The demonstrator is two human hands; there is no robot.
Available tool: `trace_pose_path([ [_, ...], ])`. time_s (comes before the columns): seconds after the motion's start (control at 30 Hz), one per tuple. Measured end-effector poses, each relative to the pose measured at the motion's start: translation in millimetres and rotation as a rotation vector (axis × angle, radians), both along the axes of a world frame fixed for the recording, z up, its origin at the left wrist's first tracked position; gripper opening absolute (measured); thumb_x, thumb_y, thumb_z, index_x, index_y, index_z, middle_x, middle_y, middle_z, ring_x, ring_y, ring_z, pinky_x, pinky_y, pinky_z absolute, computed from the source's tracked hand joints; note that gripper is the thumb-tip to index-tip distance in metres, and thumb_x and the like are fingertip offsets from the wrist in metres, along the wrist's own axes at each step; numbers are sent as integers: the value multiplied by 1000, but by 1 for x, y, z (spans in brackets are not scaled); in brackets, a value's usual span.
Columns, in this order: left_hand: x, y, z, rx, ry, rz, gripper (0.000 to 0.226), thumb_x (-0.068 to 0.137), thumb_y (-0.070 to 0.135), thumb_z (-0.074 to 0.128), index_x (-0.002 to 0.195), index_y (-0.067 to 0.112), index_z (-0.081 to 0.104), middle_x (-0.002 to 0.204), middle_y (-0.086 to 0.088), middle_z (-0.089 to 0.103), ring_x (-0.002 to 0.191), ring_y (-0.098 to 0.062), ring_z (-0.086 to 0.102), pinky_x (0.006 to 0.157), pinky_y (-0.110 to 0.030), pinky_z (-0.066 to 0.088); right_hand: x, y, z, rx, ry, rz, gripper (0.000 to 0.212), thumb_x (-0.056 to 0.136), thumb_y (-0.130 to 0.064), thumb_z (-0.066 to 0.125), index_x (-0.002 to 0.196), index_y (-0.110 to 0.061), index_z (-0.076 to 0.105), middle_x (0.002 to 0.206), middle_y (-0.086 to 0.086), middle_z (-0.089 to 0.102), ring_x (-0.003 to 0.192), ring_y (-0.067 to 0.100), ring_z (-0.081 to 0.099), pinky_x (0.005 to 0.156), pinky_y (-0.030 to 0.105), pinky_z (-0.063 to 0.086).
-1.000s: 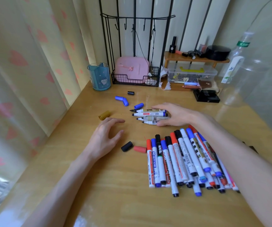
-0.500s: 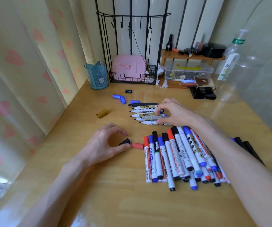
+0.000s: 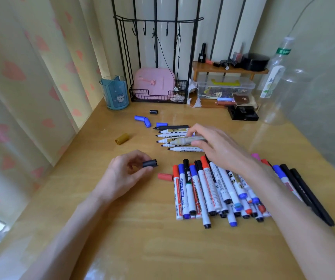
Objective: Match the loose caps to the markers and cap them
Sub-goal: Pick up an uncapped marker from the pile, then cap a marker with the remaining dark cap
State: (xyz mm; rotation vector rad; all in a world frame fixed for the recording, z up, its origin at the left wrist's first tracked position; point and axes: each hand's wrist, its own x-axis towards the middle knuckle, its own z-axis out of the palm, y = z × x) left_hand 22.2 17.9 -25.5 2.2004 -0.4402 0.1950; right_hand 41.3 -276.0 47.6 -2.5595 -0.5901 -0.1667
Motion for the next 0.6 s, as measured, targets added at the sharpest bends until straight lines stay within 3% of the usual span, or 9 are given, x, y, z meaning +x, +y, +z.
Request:
trace_pose_path([
  [0.13,-2,-6,3,-147,60,-50,16,87,22,83,97,25,72,95,8,76,78,-17,71,73,-37,54,-33,-3,-17,53,-83,9,18,105,-20,57,120,-28,63,109,-20,58,103,5,52,88,30,41],
  [0.23,-6,-11,5,-181,77,-74,17,86,21,84,98,25,72,96,5,76,78,-19,72,75,-40,54,-48,-4,-28,23,-149,-5,19,104,-17,59,119,-27,63,107,-22,53,102,4,47,87,34,40],
  [0.4,-15,-23,6,-170,88,-134,18,87,24,84,100,25,72,96,9,76,76,-14,70,73,-40,55,-63,-2,-35,-1,-194,-15,18,103,-17,60,119,-26,64,111,-14,62,101,1,45,87,30,39],
  [0.6,-25,-33,10,-127,56,-162,17,86,31,82,100,24,74,85,20,73,70,-6,64,68,-32,51,-72,6,-39,7,-248,6,18,100,-19,65,117,-25,67,106,-10,63,98,10,51,83,32,43],
])
